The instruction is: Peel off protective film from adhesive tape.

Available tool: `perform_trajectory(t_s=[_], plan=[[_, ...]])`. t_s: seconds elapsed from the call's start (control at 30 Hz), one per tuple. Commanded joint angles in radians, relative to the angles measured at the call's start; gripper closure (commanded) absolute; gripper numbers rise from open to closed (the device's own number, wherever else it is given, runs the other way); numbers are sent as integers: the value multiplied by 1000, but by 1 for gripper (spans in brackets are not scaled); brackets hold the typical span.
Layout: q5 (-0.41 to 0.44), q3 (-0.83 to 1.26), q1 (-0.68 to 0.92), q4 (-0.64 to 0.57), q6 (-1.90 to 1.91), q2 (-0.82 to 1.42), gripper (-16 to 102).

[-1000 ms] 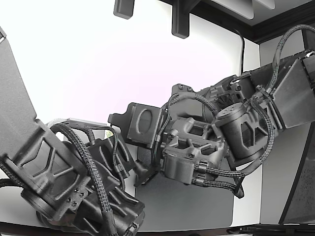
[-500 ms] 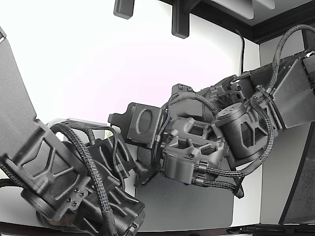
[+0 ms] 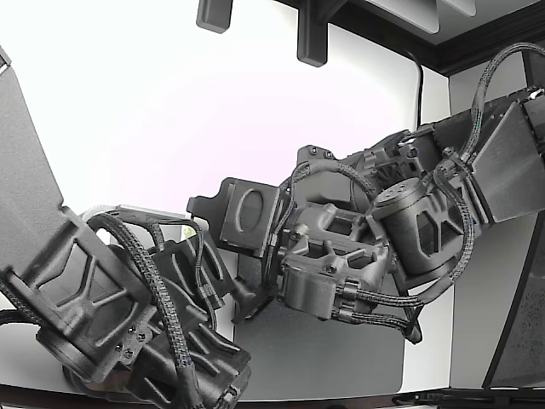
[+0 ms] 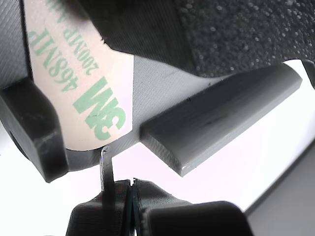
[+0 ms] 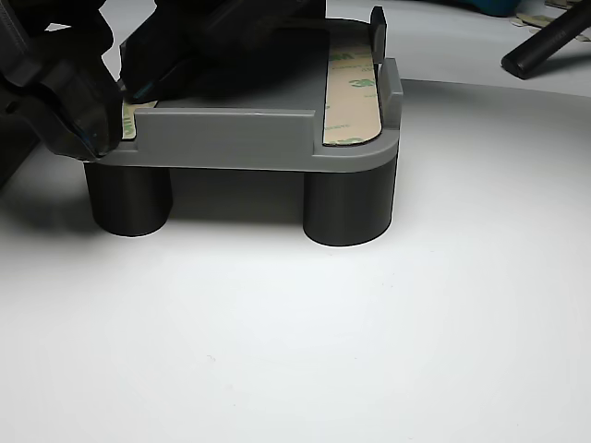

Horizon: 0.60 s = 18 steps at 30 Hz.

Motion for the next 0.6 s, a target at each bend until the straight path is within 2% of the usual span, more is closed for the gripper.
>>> perform_trajectory(t_s=[0.0,0.57], plan=[[6,-23,-6,-6,0,23,96],[6,-25,-5,-8,3,17,96]])
